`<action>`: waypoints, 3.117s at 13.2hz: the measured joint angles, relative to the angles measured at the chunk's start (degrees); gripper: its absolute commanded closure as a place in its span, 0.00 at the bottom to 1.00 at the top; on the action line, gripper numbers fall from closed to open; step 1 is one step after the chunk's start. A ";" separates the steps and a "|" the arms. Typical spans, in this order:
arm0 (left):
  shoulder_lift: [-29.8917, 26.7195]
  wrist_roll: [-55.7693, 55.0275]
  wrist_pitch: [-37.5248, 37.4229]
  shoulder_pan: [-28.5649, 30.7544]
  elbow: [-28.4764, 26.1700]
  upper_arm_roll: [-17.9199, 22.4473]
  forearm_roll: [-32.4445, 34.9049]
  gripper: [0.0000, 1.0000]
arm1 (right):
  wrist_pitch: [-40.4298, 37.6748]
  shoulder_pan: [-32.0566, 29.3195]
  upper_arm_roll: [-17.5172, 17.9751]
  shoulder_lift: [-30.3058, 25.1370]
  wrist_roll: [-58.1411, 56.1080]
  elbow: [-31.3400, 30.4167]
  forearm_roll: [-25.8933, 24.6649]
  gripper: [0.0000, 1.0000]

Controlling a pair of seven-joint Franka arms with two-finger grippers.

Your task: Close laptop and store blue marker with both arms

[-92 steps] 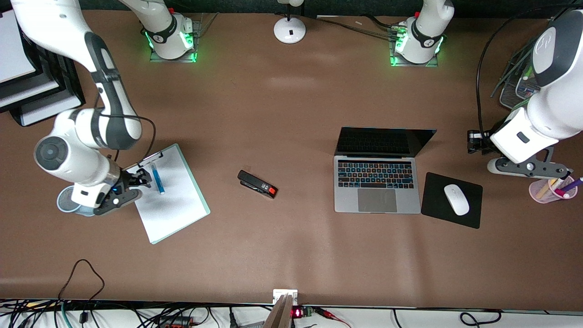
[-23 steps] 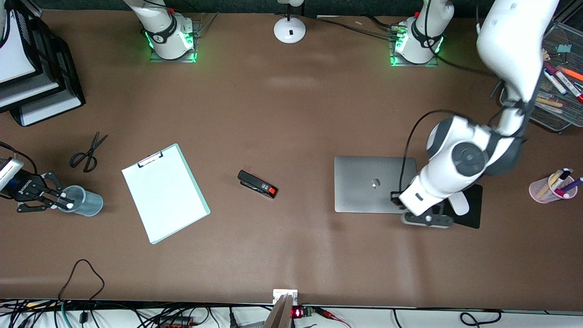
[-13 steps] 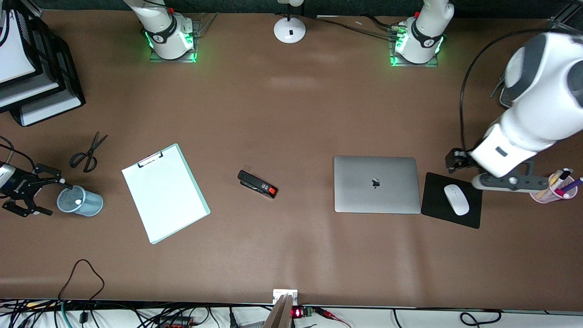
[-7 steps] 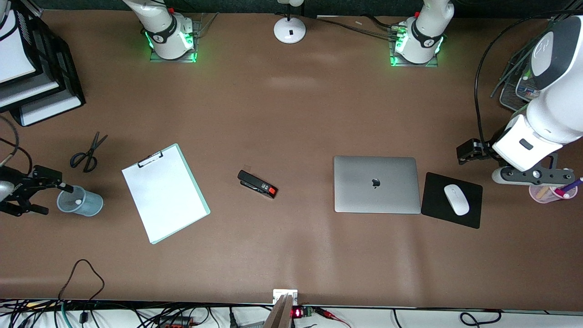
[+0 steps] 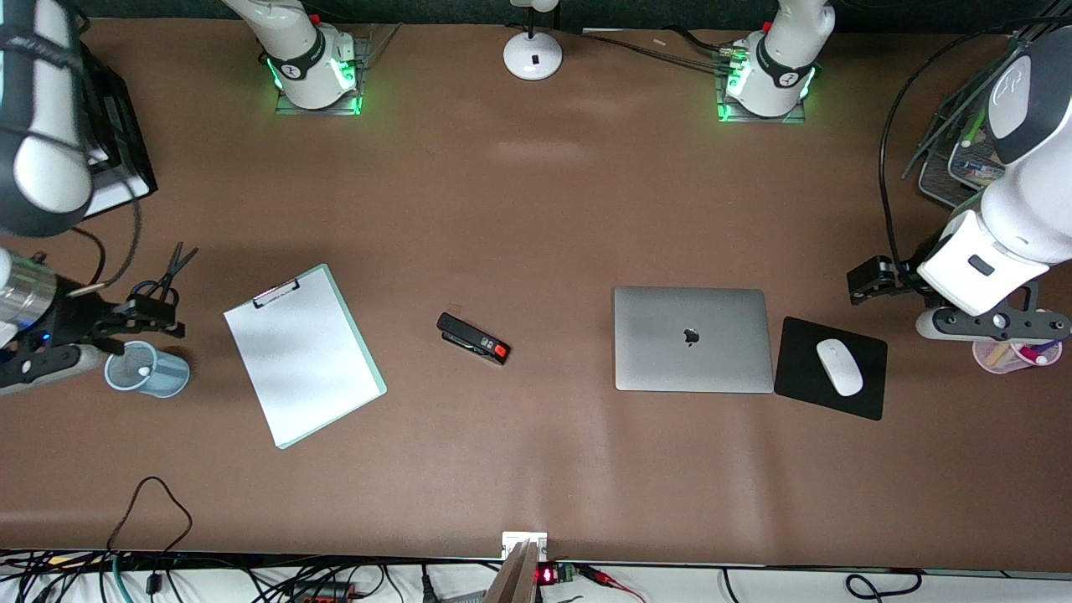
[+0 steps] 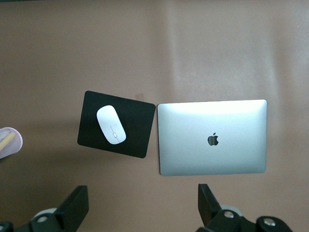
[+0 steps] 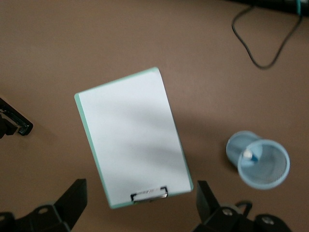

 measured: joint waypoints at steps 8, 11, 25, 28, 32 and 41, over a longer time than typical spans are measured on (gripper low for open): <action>-0.03 7.78 -0.48 1.62 0.57 0.02 0.01 0.00 | -8.07 1.28 -0.77 -15.02 6.63 -7.16 -4.24 0.00; -0.10 7.82 -0.55 1.51 0.58 -0.38 0.00 0.00 | -8.13 1.28 -0.91 -21.35 6.65 -11.86 -5.16 0.00; -13.03 12.54 5.71 -8.90 -15.94 20.16 -4.82 0.00 | -8.36 1.29 -0.81 -26.67 6.77 -16.10 -5.14 0.00; -17.50 12.80 8.57 -9.67 -22.36 20.59 -4.85 0.00 | -8.36 1.29 -0.83 -26.67 6.79 -16.12 -5.13 0.00; -19.49 12.74 8.60 -10.80 -24.01 20.60 -4.85 0.00 | -8.31 1.28 -0.95 -26.67 6.80 -16.12 -4.74 0.00; -19.48 12.73 8.63 -10.88 -24.25 20.64 -4.86 0.00 | -8.31 1.28 -0.94 -26.67 6.80 -16.12 -4.63 0.00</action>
